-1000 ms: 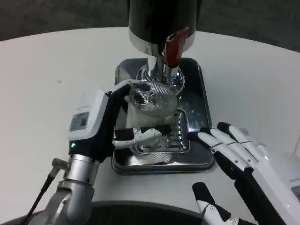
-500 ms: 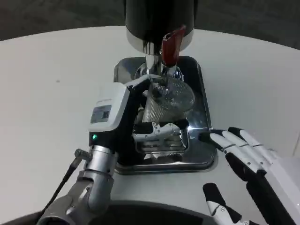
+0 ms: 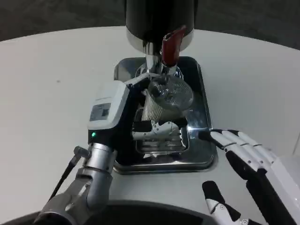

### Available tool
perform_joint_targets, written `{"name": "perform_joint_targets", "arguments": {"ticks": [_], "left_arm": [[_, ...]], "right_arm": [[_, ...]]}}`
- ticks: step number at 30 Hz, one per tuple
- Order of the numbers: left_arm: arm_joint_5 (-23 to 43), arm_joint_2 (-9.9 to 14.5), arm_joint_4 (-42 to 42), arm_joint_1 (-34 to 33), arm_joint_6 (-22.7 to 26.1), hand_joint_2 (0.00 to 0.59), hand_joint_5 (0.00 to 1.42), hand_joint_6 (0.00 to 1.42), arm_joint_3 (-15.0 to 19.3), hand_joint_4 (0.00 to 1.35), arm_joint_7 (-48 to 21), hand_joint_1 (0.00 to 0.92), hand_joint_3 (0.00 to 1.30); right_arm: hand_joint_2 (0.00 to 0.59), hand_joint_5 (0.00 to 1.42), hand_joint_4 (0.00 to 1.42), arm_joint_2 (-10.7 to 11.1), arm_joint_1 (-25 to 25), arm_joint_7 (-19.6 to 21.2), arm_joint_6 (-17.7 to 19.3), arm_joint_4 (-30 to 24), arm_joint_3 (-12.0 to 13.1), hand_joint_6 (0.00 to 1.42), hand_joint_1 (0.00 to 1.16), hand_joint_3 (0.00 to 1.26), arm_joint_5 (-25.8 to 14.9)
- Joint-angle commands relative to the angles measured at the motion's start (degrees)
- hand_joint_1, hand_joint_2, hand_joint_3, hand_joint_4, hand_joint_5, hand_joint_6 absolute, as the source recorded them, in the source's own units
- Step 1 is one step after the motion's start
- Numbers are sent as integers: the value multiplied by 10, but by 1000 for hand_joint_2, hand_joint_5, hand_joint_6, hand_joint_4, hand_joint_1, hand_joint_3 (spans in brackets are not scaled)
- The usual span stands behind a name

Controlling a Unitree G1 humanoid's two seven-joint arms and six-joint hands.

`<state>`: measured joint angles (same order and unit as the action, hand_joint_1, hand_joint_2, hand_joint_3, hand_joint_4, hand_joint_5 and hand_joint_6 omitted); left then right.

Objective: Grasp the cup under the faucet to collect the drink, then remove the cup.

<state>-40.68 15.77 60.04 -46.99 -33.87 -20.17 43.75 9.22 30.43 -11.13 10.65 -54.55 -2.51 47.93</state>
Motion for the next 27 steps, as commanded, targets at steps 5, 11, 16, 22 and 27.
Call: {"name": "perform_joint_targets", "arguments": {"ticks": [5, 11, 16, 22, 27], "left_arm": [[5, 14, -4, 22, -4, 77, 686, 364, -7, 411, -10, 340, 390], [9, 17, -8, 27, -10, 39, 565, 297, -4, 243, -7, 247, 208], [17, 18, -7, 28, -17, 12, 469, 231, 1, 125, -15, 166, 124], [48, 23, -20, 41, -43, 0, 344, 128, 13, 43, -29, 1, 60], [128, 27, -54, 68, -91, 36, 270, 56, 62, 0, -93, 0, 29]], "right_arm": [[515, 157, 151, -9, -11, -9, -15, 4, -9, 299, 346, 196, 1], [515, 162, 162, -15, -18, -14, -32, 7, -13, 319, 346, 216, -3], [512, 169, 164, -15, -23, -17, -36, 7, -14, 324, 345, 218, -3], [506, 183, 174, -18, -25, -19, -41, 7, -19, 340, 338, 227, 1], [506, 184, 174, -18, -27, -20, -45, 9, -22, 341, 336, 227, 2]]}}
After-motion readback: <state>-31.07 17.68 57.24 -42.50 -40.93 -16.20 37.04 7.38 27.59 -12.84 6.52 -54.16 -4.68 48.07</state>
